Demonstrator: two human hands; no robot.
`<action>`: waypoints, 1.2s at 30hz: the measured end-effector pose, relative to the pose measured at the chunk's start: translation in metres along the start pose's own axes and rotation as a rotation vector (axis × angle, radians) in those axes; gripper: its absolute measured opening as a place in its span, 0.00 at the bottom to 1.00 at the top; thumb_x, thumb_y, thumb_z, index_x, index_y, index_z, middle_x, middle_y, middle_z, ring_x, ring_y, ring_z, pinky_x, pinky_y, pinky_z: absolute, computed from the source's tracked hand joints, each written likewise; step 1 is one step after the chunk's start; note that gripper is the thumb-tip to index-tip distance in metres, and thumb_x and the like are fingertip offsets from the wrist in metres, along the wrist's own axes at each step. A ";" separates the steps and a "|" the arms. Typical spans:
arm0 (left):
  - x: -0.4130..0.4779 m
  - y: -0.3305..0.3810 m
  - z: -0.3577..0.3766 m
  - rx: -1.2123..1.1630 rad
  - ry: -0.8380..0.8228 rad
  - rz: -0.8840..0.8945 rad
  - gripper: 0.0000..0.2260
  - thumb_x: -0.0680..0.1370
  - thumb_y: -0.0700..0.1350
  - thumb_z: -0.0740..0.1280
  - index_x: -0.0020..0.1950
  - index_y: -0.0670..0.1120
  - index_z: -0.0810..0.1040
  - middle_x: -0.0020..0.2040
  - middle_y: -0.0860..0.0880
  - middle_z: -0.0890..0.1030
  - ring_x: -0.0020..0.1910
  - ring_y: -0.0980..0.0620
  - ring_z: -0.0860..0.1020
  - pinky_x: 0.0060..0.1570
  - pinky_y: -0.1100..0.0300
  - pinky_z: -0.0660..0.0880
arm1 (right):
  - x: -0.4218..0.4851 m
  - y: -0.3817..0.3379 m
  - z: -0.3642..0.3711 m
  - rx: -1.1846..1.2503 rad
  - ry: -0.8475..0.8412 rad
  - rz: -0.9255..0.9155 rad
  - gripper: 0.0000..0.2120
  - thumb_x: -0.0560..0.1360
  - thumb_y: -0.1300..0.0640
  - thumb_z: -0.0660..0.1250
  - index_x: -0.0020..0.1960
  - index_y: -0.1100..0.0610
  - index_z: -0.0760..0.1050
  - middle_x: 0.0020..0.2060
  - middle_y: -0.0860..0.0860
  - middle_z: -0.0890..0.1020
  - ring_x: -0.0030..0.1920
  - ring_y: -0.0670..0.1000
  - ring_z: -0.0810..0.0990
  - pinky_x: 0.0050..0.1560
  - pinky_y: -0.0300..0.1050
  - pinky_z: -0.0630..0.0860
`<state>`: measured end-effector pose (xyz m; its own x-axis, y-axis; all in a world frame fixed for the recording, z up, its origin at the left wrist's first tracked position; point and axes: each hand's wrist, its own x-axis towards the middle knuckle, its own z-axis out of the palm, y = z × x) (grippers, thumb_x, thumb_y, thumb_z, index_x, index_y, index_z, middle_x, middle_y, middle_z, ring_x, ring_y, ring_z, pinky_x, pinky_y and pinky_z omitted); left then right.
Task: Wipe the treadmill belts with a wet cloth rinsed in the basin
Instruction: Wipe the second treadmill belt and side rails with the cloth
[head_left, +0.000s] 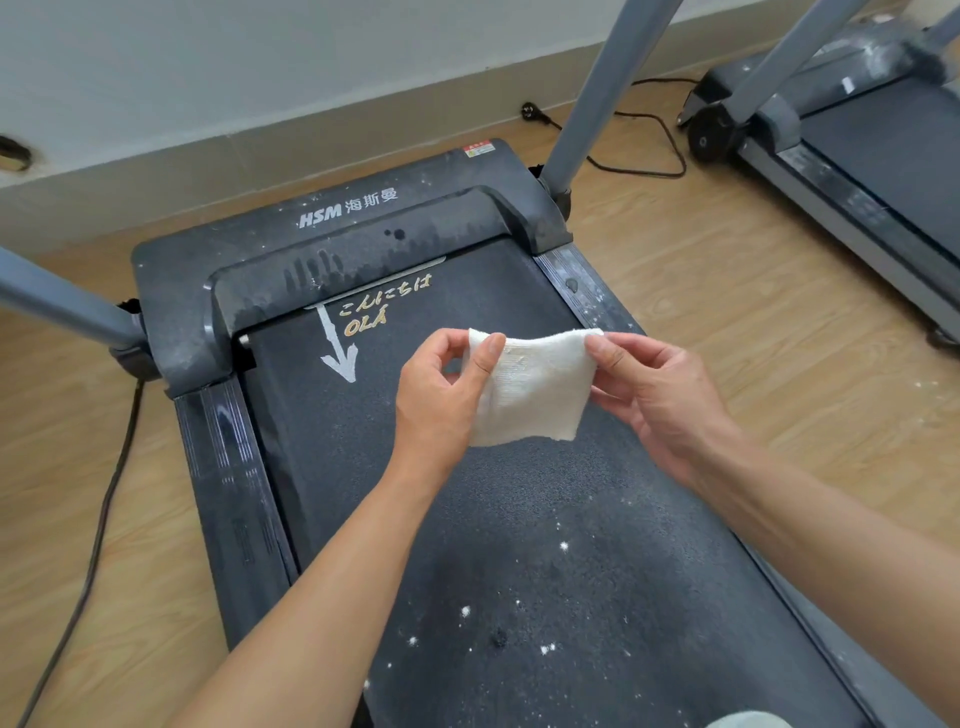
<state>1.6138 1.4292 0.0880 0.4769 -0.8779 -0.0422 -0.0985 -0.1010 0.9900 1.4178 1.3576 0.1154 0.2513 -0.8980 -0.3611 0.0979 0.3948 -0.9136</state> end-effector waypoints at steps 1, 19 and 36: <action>0.001 0.000 -0.002 -0.035 -0.017 -0.014 0.10 0.81 0.52 0.73 0.53 0.45 0.82 0.47 0.54 0.84 0.45 0.61 0.81 0.47 0.68 0.75 | 0.001 0.000 0.000 0.003 -0.018 0.010 0.12 0.76 0.59 0.75 0.58 0.61 0.84 0.56 0.58 0.87 0.59 0.60 0.86 0.63 0.59 0.82; -0.021 -0.082 -0.005 -0.130 0.036 -0.455 0.19 0.73 0.51 0.74 0.63 0.59 0.77 0.64 0.59 0.82 0.61 0.51 0.83 0.64 0.43 0.80 | 0.038 0.081 0.013 0.072 -0.158 0.702 0.25 0.74 0.63 0.67 0.70 0.67 0.76 0.59 0.59 0.84 0.52 0.59 0.81 0.56 0.47 0.75; -0.125 -0.085 -0.127 -0.026 0.489 -0.570 0.15 0.76 0.37 0.73 0.61 0.49 0.79 0.57 0.48 0.85 0.55 0.46 0.85 0.46 0.53 0.82 | -0.010 0.148 0.139 -0.122 -0.725 0.762 0.16 0.79 0.63 0.69 0.67 0.62 0.79 0.58 0.58 0.87 0.57 0.57 0.87 0.55 0.50 0.85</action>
<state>1.6732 1.6072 0.0267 0.7819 -0.3847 -0.4905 0.2976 -0.4610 0.8360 1.5630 1.4521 0.0100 0.7240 -0.0747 -0.6857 -0.4152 0.7466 -0.5198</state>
